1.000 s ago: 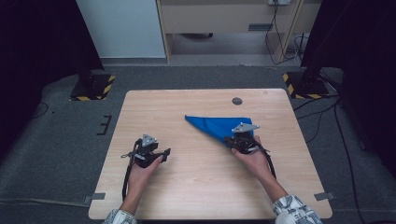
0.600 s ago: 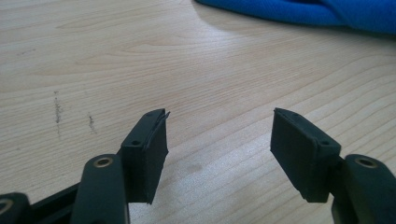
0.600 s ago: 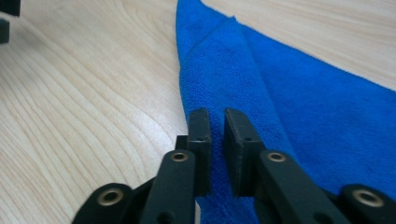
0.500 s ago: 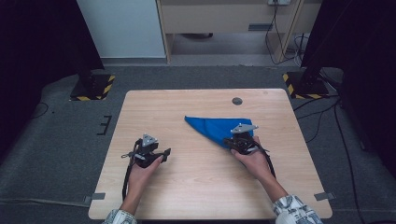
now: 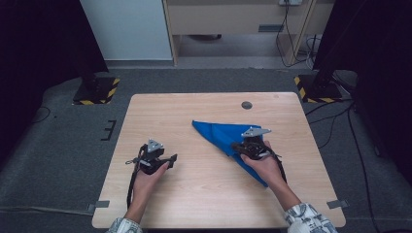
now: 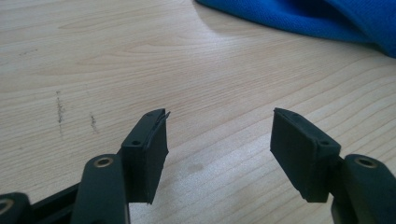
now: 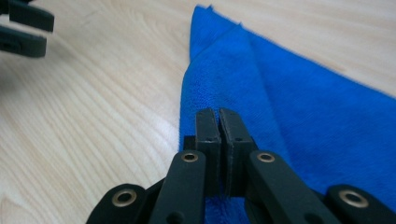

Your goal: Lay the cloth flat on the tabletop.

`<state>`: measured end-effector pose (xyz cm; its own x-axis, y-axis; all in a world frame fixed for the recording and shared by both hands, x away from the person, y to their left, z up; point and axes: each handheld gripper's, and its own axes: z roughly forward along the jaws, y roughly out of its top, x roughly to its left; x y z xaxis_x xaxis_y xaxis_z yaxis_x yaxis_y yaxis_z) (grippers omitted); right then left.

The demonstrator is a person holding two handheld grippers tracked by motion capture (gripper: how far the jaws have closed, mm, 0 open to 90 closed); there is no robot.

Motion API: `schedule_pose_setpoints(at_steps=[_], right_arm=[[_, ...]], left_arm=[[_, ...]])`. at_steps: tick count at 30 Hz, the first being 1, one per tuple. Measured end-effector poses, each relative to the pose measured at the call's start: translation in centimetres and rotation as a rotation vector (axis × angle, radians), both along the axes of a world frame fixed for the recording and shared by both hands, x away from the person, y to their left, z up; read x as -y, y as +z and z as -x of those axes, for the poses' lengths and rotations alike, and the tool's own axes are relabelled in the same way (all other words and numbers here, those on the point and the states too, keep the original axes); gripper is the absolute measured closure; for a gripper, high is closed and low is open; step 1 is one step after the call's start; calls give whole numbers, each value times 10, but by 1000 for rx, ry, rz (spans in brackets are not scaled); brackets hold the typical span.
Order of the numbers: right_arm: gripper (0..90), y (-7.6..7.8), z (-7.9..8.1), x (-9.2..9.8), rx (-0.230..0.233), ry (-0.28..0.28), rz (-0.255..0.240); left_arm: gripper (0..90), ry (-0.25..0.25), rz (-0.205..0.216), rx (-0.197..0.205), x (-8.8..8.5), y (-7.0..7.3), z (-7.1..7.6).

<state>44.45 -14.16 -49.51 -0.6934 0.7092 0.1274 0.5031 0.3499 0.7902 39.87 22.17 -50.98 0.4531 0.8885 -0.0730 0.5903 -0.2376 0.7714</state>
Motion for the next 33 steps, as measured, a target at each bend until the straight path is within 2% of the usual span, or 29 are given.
schedule_pose_setpoints(at_steps=[2, 5, 7, 11, 17, 20, 22, 24, 27, 30, 33], right_arm=[[879, -2, 0, -2, 0, 7, 15], [881, -2, 3, -6, -13, 16, 11], [881, -2, 5, -10, -20, 30, 2], [880, 3, 13, -21, -48, 69, -50], [880, 3, 29, -45, -103, 136, -102], [873, -2, 40, -60, -136, 179, -106], [836, -5, 47, -70, -152, 205, -101], [775, -4, 52, -76, -134, 215, -69], [686, 2, 55, -75, -93, 217, -74], [611, 7, 55, -69, -68, 184, -76], [559, 5, 53, -58, -35, 136, -31]], left_arm=[[359, -2, 0, 1, 0, 0, 0], [359, -3, -2, -2, 0, 0, 0], [359, -1, 1, 1, 0, 0, 0], [359, 2, 3, 4, -2, 1, 0], [359, 3, 7, 7, -4, 3, 1], [359, 2, 11, 12, -5, 5, 1], [360, 4, 14, 14, -6, 6, 2], [360, 3, 17, 15, -6, 7, 2], [360, -8, 13, 22, -2, 10, 3], [360, -31, 9, 20, 5, 11, 3], [359, -55, 4, 16, 13, 9, 1]])
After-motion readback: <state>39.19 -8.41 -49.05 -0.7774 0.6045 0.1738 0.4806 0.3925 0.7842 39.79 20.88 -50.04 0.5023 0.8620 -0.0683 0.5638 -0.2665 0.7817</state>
